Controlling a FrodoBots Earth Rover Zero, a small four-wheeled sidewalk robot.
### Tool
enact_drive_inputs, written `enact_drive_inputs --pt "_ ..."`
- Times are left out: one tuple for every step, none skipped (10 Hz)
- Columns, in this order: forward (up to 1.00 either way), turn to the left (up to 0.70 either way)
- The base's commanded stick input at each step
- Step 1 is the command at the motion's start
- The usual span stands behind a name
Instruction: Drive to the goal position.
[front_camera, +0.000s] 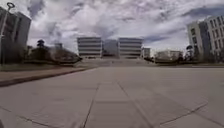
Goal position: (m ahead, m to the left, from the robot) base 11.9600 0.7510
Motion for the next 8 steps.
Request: enact_drive_inputs --pt "1.0 0.0" --pt "1.0 0.0" --pt "1.0 0.0" --pt "1.0 0.0" --pt "1.0 0.0" --pt "1.0 0.0" --pt "1.0 0.0" --pt "1.0 0.0"
